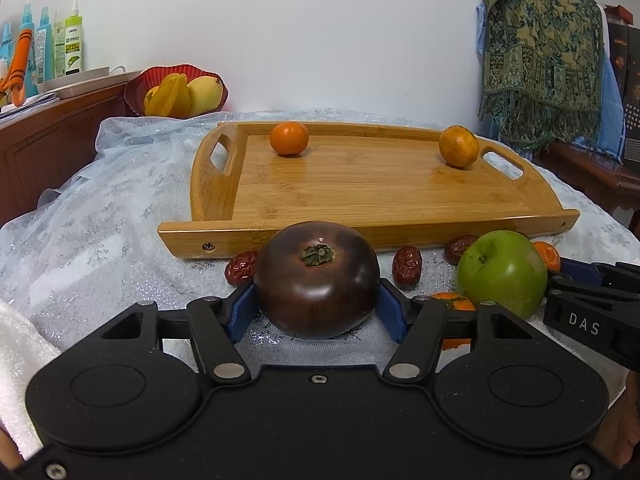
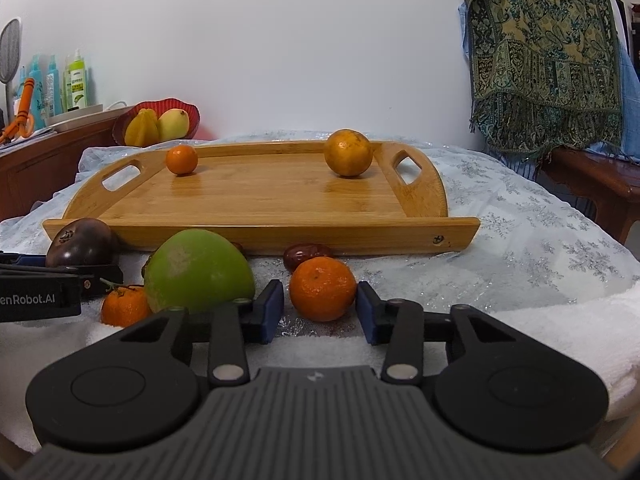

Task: Organize fruits
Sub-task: 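Lift the tomato with the left tool while the right tool carries the tangerine over the tray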

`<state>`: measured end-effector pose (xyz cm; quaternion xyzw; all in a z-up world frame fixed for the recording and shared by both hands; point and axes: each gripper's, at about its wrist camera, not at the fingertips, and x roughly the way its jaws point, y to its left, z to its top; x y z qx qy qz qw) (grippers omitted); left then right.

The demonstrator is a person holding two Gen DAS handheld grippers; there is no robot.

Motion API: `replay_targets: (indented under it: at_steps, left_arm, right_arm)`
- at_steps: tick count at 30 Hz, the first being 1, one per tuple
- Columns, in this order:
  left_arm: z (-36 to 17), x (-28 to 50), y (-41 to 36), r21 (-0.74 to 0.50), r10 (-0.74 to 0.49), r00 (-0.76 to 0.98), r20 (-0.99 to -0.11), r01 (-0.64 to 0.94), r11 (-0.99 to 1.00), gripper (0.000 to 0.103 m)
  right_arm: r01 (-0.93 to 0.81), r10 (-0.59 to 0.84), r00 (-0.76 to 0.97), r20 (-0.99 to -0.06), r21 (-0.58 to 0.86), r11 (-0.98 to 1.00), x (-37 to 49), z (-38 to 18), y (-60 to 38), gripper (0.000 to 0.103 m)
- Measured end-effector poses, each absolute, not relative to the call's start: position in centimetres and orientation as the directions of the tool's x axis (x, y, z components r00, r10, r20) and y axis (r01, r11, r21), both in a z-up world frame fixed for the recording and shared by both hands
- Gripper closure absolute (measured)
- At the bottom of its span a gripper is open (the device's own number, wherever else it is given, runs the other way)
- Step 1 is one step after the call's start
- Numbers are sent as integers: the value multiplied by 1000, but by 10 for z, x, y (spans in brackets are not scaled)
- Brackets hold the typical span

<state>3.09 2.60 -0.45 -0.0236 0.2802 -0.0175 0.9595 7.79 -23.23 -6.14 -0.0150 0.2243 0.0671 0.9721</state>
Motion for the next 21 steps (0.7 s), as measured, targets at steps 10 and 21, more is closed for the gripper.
replay_targets:
  at_steps: [10,21]
  left_arm:
    - [-3,25,22,-44,-40,848,-529,20,999,44]
    - [1,18,14,-11,-49,865,-499,50,999,44]
  right_arm:
    - [-112,112,899,-423,24,993,76,-58,-235,63]
    - [-96,100,912,-398,32,995,73,-52,-237,63]
